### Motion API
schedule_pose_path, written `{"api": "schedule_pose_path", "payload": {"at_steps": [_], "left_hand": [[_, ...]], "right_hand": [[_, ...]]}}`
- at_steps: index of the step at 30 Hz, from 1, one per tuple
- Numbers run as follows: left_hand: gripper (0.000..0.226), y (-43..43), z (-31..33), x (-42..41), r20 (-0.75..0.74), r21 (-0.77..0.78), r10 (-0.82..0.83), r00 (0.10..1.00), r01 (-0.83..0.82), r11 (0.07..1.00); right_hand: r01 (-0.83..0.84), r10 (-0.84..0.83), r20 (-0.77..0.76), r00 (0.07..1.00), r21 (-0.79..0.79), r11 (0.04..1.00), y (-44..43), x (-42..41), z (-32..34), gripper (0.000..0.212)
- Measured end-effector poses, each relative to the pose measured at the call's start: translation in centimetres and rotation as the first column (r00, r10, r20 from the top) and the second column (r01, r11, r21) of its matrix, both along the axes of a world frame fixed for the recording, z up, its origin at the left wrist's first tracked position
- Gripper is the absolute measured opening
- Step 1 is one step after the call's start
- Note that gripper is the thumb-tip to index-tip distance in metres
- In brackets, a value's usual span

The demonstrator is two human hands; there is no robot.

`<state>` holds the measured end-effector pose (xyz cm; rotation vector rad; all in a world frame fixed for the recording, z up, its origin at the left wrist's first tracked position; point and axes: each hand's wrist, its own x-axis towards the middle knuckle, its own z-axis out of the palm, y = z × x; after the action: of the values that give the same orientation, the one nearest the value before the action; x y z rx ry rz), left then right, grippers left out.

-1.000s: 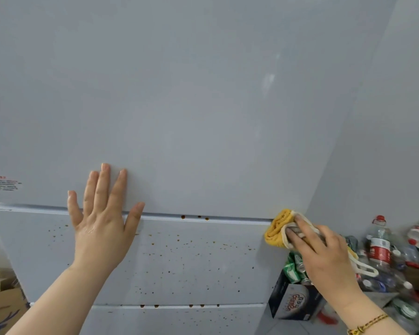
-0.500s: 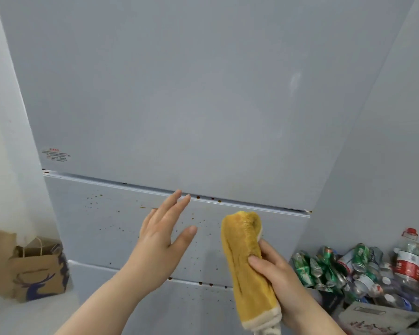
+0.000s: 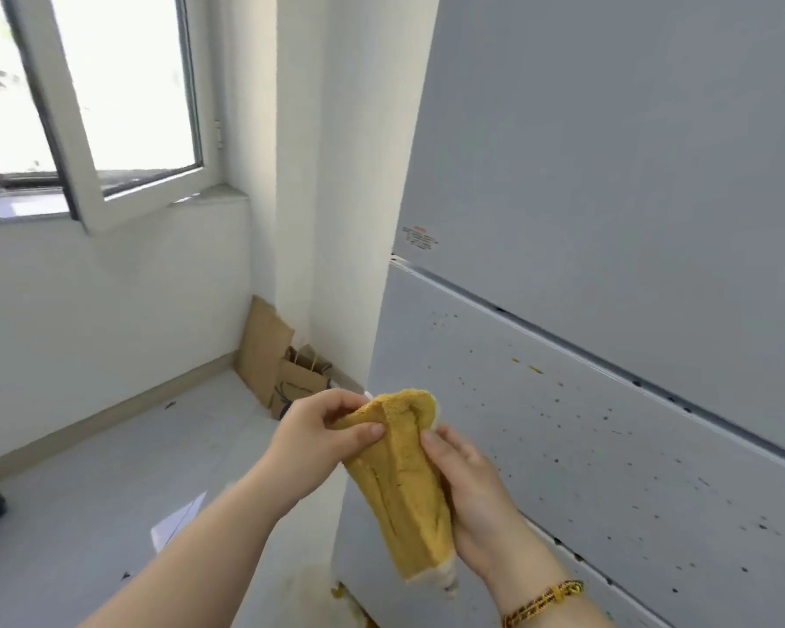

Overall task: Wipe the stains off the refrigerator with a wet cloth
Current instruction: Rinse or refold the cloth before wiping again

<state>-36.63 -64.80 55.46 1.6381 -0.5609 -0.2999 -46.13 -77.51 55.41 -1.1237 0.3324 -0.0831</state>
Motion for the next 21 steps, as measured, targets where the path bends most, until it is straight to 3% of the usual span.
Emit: {"api": "schedule_pose_path", "payload": {"at_steps": [3, 5, 7, 9, 11, 14, 16, 18, 21], "left_hand": [[0.022, 3.9, -0.5, 1.5, -0.036, -0.05, 0.078, 0.996, -0.08, 0.996], [0.026, 7.3, -0.8, 2.9, -0.042, -0.052, 0.136, 0.99, -0.138, 0.989], [0.028, 10.1, -0.9, 4.1, -0.062, -0.039, 0.166, 0.984, -0.168, 0.985], [0.03, 14.7, -1.9, 5.9, -0.12, 0.008, 0.227, 0.967, -0.227, 0.974], [0.037, 19.8, -3.4, 7.5, -0.265, 0.055, 0.274, 0.925, -0.269, 0.961], [0.048, 27.0, -5.9, 9.3, -0.479, 0.011, 0.279, 0.832, -0.312, 0.95], [0.041, 31.3, -7.4, 10.9, -0.571, -0.014, 0.295, 0.766, -0.368, 0.93], [0.031, 35.9, -9.2, 12.3, -0.64, -0.075, 0.287, 0.713, -0.43, 0.9], [0.045, 41.2, -11.5, 13.5, -0.688, -0.166, 0.264, 0.676, -0.501, 0.849]], "right_hand": [[-0.083, 0.084, 0.009, 0.996, -0.034, 0.996, 2.5, 3.2, -0.9, 0.058], [-0.245, 0.245, 0.018, 0.969, -0.014, 0.97, 4.8, 5.9, -1.6, 0.08], [-0.425, 0.424, -0.02, 0.905, -0.011, 0.905, 6.7, 8.1, -1.7, 0.087], [-0.566, 0.558, -0.122, 0.821, -0.042, 0.823, 10.4, 10.9, -2.3, 0.081], [-0.604, 0.579, -0.198, 0.791, -0.098, 0.791, 14.7, 13.6, -2.8, 0.066], [-0.519, 0.496, -0.177, 0.85, -0.124, 0.846, 21.3, 17.7, -3.9, 0.045], [-0.493, 0.473, -0.158, 0.866, -0.128, 0.86, 25.9, 20.0, -4.4, 0.031], [-0.491, 0.47, -0.169, 0.866, -0.112, 0.864, 31.0, 22.3, -5.4, 0.02], [-0.478, 0.462, -0.18, 0.868, -0.053, 0.877, 37.0, 24.7, -7.1, 0.017]]}}
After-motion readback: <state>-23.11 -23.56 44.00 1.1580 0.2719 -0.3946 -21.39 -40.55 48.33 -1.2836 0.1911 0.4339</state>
